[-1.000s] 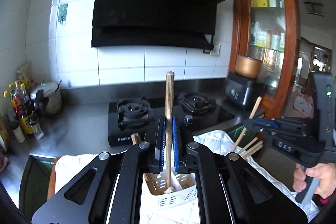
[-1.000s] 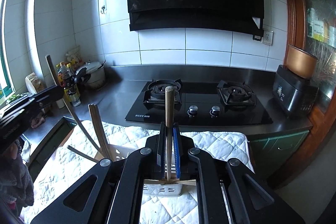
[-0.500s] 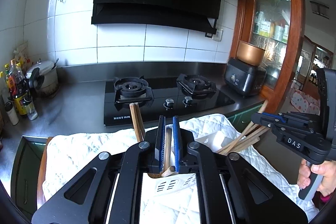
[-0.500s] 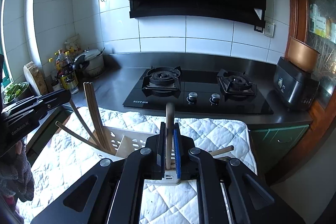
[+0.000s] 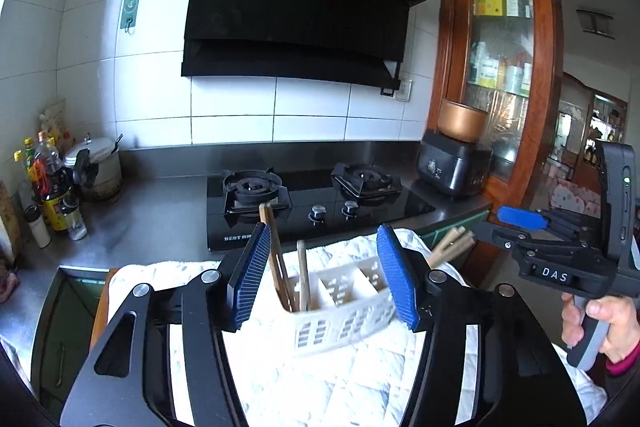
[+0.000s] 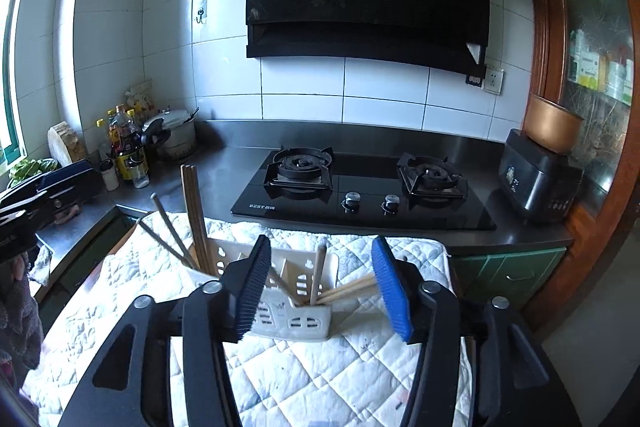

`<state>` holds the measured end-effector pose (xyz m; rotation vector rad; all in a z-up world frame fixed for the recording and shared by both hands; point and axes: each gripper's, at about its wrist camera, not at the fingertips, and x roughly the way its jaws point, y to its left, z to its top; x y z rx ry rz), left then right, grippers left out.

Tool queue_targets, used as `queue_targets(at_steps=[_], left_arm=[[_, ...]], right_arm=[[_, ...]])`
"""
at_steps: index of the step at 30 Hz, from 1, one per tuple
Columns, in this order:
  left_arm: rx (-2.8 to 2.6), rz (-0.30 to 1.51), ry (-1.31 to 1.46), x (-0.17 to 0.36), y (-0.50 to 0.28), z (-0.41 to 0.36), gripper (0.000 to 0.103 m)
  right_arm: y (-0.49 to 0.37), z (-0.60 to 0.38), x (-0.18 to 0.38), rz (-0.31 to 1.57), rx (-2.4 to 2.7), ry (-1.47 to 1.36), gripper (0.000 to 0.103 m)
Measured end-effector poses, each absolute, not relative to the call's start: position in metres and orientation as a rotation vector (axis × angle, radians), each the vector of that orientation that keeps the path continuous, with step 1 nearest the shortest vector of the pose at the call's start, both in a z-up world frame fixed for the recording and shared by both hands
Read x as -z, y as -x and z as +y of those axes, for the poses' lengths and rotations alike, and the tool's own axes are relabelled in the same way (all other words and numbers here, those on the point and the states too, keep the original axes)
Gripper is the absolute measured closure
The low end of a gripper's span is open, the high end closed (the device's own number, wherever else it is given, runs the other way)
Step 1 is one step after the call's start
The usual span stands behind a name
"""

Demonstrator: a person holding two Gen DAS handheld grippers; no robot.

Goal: Organize utensils

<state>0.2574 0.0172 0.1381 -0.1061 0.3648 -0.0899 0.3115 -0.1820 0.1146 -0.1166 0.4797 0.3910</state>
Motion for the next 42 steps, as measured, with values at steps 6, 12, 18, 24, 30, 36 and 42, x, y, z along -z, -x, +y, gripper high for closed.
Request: queue_targets(at_steps=[6,12,18,24,30,36,42], left_arm=[[0.058,0.377,0.140,-0.118,-0.206,0.025,0.033],[0.004,0.411,0.130,-0.087,-0.155,0.029,0.027],[-0.079,0.435,0.113,-0.062,-0.116,0.035,0.027],[-0.145,0.438,0.069,-0.047,-0.092,0.035,0.027],[-0.146,0.443,0.102,-0.042,-0.076,0.042,0.027],[-0.139,0.448,0.113,-0.037,-0.059,0.047,0.027],[-0.117,0.455,0.111,-0.032,-0.050,0.051,0.027]], right_arm=[[-0.263,-0.192,-0.097,0.483,-0.341,0.158,0.022],[-0.217,-0.196,-0.067,0.497,-0.309,0.163,0.013],[-0.181,-0.200,-0.042,0.525,-0.312,0.113,0.009],[-0.151,-0.188,-0.032,0.514,-0.293,0.127,0.008],[-0.125,-0.180,-0.028,0.500,-0.263,0.159,0.007],[-0.110,-0.181,-0.026,0.503,-0.265,0.130,0.007],[-0.099,-0.181,-0.020,0.511,-0.266,0.091,0.007]])
